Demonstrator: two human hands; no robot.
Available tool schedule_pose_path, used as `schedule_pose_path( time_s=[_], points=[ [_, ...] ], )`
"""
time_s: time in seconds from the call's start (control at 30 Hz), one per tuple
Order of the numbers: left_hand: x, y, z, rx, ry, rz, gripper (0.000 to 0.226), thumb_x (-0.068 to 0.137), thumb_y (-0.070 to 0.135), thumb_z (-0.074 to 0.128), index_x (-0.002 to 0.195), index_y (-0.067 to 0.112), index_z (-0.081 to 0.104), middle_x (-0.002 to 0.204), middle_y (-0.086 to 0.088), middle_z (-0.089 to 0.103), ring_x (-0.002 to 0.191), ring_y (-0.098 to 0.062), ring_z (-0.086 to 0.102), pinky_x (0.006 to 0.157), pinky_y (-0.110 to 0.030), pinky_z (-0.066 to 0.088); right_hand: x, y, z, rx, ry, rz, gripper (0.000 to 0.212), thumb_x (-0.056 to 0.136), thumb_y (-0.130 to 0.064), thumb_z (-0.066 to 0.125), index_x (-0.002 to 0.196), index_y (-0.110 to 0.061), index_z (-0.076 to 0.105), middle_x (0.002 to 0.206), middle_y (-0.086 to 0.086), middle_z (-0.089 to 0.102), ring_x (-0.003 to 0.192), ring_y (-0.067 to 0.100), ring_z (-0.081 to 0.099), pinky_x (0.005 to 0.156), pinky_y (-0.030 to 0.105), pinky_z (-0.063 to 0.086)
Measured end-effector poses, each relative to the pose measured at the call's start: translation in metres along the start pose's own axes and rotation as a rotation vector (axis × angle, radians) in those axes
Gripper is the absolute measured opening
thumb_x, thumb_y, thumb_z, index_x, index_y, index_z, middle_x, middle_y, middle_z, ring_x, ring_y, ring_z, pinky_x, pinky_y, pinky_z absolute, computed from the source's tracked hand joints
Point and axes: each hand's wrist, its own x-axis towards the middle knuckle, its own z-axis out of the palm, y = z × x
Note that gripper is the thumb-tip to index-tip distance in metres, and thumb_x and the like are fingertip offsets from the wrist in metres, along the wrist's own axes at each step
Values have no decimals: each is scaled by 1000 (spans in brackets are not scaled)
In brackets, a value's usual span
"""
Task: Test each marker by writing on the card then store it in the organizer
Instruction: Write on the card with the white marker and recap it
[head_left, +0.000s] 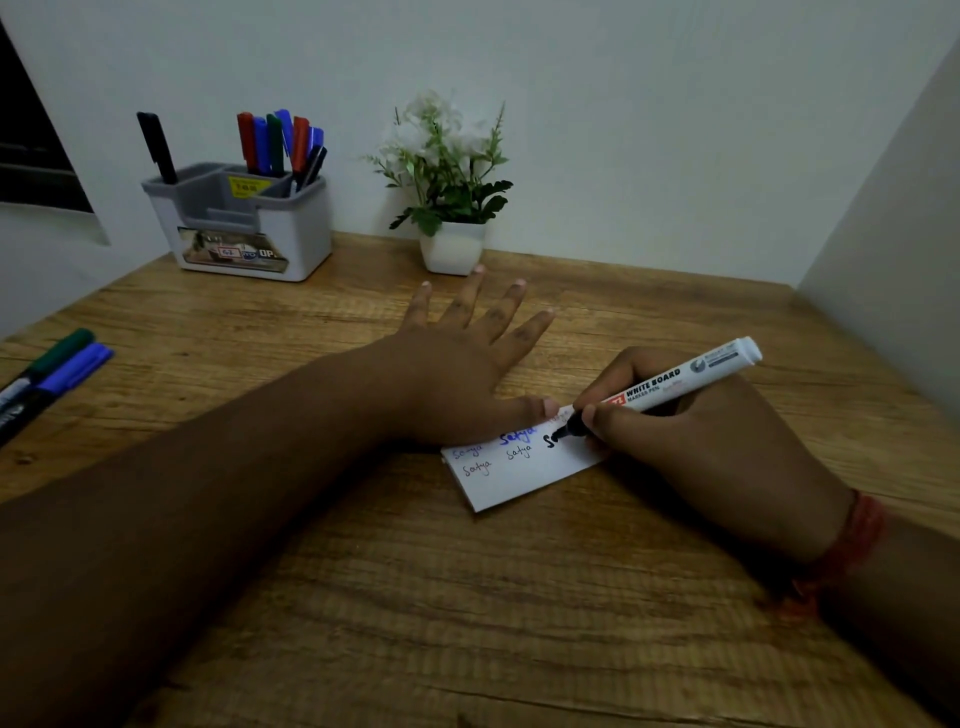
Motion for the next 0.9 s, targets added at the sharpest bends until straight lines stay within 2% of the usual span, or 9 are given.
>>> schedule_pose_path(
  time_s=[0.13,0.5,0.67,0.9],
  points=[
    [1,-1,1,-10,-5,6,90,79,86,10,148,43,-26,157,6,-37,141,-25,-40,113,-66,-14,1,1,0,2,28,7,6,83,-25,69,80,-24,74,84,-7,78,80,17,73,78,53,60],
    [1,0,0,-3,-10,8,89,79,86,9,148,43,-27,157,6,-37,141,-25,-40,114,-66,-12,0,1,0,9,39,-5,7,85,-22,70,79,-23,74,81,-7,78,77,18,72,74,49,58],
    [1,-1,0,-9,-12,2,90,78,87,10,148,43,-26,157,6,-37,141,-25,-40,113,-66,-13,2,4,0,-14,65,11,8,85,-23,70,79,-24,74,81,-10,77,74,9,71,72,43,59],
    [0,0,-3,-3,-24,0,89,80,85,12,148,42,-27,156,6,-38,141,-25,-40,114,-65,-15,0,3,-1,-19,73,18,7,83,-22,69,77,-22,73,80,-6,76,73,14,70,68,45,58]
  ],
)
